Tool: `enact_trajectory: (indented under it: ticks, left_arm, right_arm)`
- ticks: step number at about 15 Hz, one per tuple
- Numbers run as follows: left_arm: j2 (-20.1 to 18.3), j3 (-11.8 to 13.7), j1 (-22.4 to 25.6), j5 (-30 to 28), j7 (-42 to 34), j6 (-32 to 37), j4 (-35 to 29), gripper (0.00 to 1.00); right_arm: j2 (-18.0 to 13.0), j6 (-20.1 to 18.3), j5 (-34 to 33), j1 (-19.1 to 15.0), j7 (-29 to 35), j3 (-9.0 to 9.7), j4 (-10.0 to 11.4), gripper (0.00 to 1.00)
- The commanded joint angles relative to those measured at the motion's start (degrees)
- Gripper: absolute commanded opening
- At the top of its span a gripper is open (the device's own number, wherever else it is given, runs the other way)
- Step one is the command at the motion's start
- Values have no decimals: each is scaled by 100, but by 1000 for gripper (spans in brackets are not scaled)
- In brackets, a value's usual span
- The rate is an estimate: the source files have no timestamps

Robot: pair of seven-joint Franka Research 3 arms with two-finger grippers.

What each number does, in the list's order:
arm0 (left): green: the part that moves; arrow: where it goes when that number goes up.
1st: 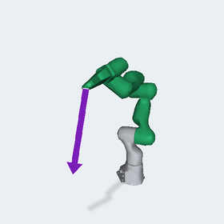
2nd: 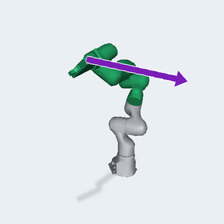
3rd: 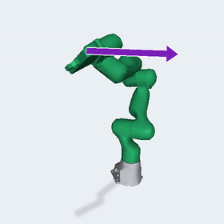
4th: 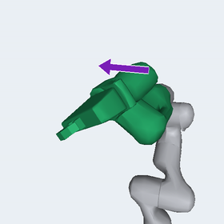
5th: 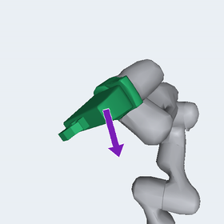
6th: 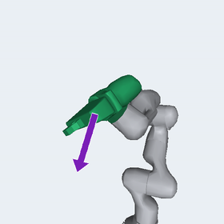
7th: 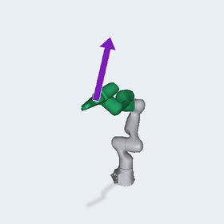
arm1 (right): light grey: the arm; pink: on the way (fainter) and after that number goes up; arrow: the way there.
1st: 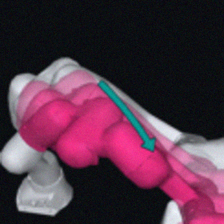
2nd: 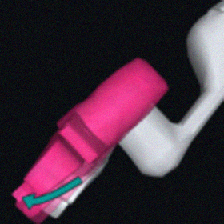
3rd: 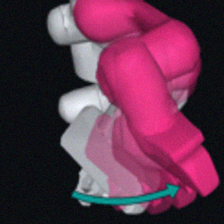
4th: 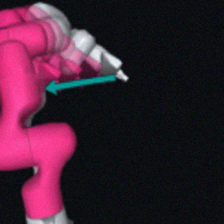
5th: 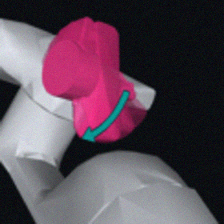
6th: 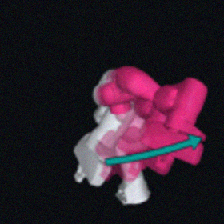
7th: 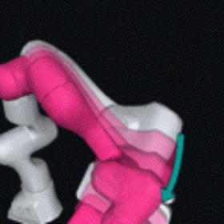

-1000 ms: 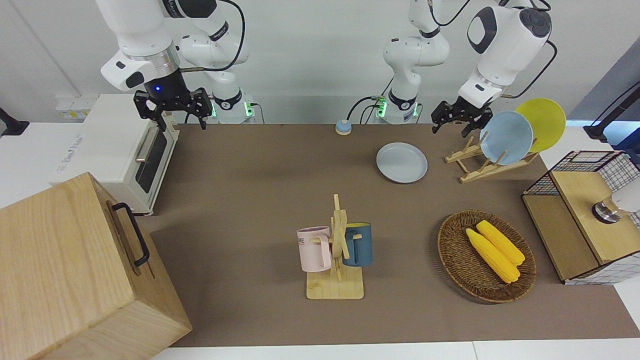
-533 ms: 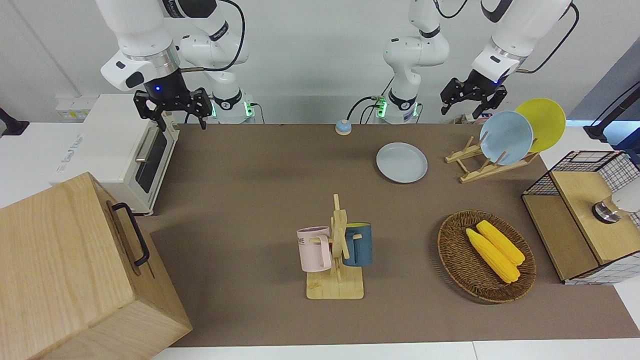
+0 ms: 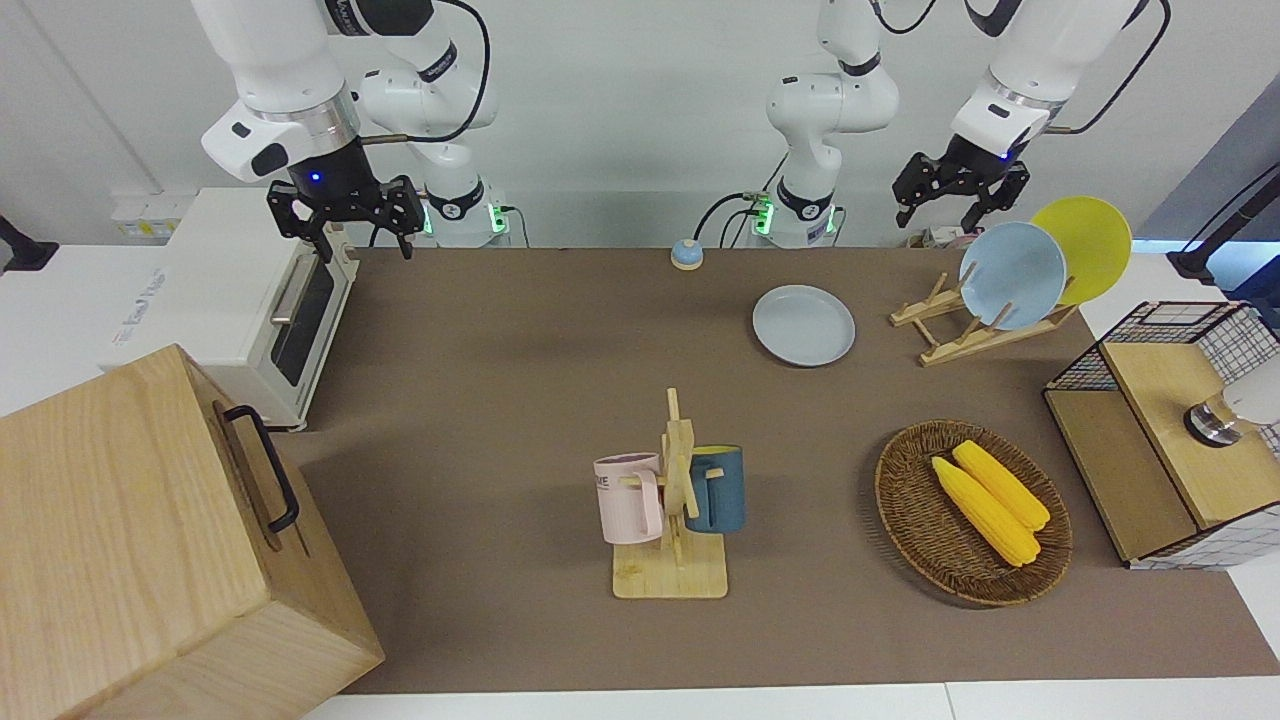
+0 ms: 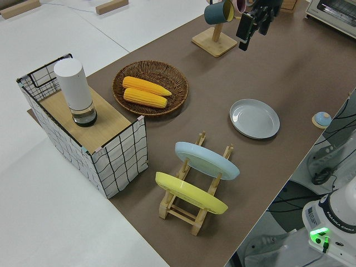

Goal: Pick gray plate from low plate rack and place it on table with left arm

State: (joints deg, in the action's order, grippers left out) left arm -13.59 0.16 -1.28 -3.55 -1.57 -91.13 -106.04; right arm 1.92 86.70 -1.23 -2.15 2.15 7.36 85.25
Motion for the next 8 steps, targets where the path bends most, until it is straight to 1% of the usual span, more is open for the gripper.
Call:
enact_trajectory:
  ticks: [1, 2, 3, 5, 8]
  left_arm:
    - [216, -165, -223, 451, 595, 95, 145, 1000]
    - [295, -252, -163, 434, 622, 104, 145, 1000]
    - [435, -244, -145, 434, 623, 147, 171, 1000]
    - [454, -271, -58, 391, 579, 165, 311, 1000]
    - [427, -288, -39, 399, 508, 227, 329, 1000]
  right_arm:
    - [54, -92, -17, -127, 75, 117, -114, 983]
    - [54, -92, -17, -127, 75, 117, -122, 983]
    - [54, -92, -17, -127, 75, 117, -123, 983]
    - [54, -92, -17, -127, 75, 117, -122, 983]
    - [54, -92, -17, -127, 75, 117, -114, 983]
